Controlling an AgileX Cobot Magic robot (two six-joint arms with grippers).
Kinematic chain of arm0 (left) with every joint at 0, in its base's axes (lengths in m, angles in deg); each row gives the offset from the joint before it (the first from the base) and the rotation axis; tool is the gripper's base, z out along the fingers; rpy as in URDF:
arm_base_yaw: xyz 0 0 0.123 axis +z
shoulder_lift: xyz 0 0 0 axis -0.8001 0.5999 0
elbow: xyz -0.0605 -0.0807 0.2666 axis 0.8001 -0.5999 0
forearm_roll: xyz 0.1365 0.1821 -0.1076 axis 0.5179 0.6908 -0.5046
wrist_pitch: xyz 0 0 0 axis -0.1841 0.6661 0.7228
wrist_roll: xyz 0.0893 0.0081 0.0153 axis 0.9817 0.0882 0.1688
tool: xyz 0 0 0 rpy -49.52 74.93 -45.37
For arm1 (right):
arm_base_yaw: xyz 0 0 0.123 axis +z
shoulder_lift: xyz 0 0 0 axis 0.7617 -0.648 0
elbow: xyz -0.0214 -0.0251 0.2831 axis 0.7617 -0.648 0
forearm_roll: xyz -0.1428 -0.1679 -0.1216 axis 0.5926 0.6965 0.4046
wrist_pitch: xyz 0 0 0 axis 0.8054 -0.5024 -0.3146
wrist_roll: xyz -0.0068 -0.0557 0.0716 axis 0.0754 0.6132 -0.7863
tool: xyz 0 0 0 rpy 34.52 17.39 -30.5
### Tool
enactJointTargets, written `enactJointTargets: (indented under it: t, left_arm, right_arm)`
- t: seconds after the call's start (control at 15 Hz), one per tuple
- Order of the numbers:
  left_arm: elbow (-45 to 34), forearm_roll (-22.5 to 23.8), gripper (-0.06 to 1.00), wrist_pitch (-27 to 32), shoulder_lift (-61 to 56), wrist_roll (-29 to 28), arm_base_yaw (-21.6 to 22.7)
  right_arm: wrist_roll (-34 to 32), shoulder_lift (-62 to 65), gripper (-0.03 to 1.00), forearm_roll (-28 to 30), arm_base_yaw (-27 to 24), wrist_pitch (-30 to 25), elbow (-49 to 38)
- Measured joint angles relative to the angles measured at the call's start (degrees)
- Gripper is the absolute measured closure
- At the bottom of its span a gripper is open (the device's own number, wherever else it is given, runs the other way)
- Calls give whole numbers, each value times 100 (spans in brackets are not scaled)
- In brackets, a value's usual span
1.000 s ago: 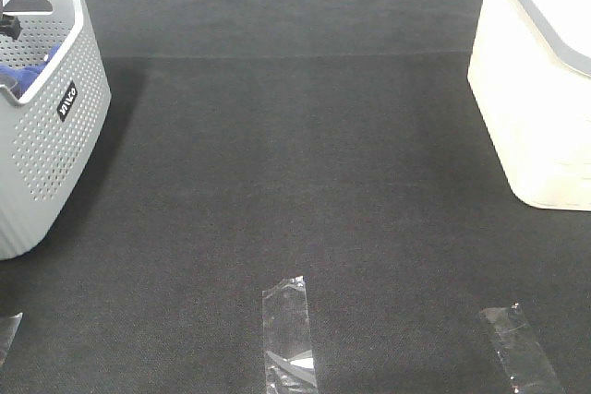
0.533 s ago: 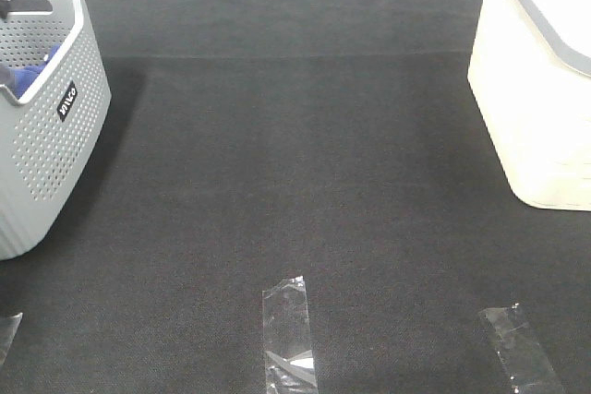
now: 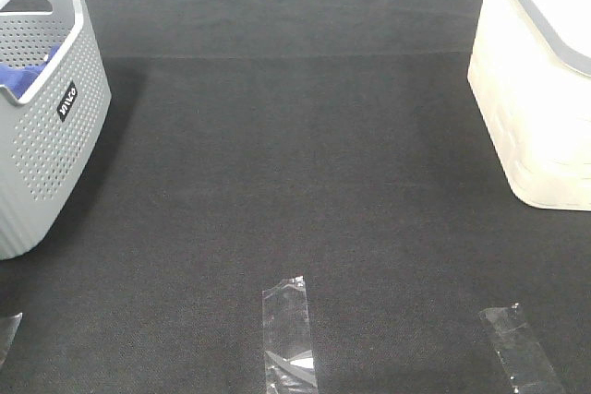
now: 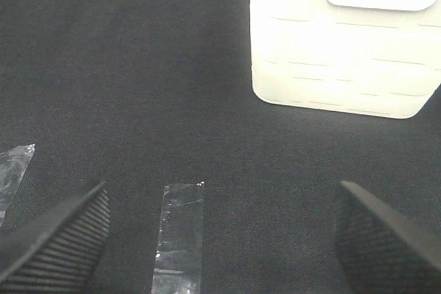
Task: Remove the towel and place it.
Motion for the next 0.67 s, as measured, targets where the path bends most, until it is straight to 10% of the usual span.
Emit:
enactJointTargets:
  t: [0.4,0.67]
  left_arm:
    - [0,-1587,94,-745,-1037,596,-34]
    - [0,-1868,94,-1146,-1329,877,-567]
  right_arm:
    - [0,0,16,-235,0,0,0]
    - [0,-395,16,-647,0,17,0]
